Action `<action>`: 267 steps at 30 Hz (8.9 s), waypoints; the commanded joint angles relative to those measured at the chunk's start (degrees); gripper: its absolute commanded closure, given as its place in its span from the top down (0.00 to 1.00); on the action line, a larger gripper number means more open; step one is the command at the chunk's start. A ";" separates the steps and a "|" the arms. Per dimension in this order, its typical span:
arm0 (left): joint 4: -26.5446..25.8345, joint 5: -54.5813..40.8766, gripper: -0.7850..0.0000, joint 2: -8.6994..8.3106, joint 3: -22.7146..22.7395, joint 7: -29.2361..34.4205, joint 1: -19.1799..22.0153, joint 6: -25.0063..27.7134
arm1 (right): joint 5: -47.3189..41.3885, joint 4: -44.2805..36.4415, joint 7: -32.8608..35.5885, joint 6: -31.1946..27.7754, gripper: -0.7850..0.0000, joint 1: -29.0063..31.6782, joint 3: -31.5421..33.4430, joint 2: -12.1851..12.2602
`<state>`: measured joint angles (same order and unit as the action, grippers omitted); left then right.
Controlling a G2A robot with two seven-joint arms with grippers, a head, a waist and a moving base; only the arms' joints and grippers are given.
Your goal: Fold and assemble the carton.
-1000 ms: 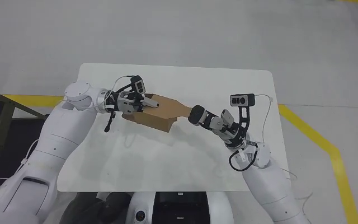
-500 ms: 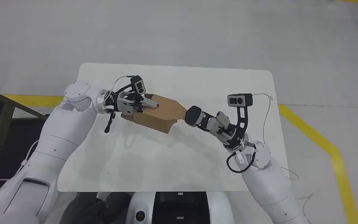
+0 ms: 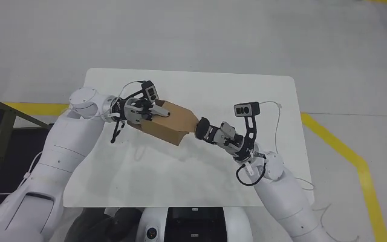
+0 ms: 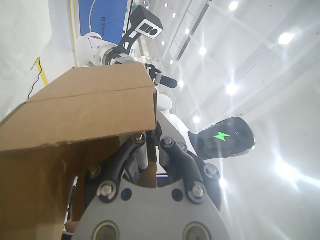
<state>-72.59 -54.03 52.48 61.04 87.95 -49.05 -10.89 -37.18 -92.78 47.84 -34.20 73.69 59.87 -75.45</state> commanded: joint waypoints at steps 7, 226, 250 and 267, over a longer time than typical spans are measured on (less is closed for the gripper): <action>-0.15 -0.09 0.00 0.20 -0.13 0.05 0.13 -0.08 | -0.37 1.26 0.06 -0.38 1.00 -1.44 -1.83 -0.52; -31.10 67.36 1.00 -7.20 17.83 -57.23 -22.58 13.48 | 34.05 5.62 -5.30 -0.06 1.00 -8.89 1.33 4.14; -31.13 83.72 1.00 -8.27 29.78 -62.58 -34.26 17.83 | 52.11 6.41 -11.33 9.74 1.00 -19.12 -10.07 1.22; -31.13 83.72 1.00 -8.27 29.78 -62.58 -34.26 17.83 | 54.35 5.81 -10.01 9.24 1.00 -19.30 -8.98 1.59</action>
<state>-103.72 29.70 44.22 90.81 25.37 -83.31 6.93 13.68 -86.67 37.33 -24.37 54.74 50.88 -73.99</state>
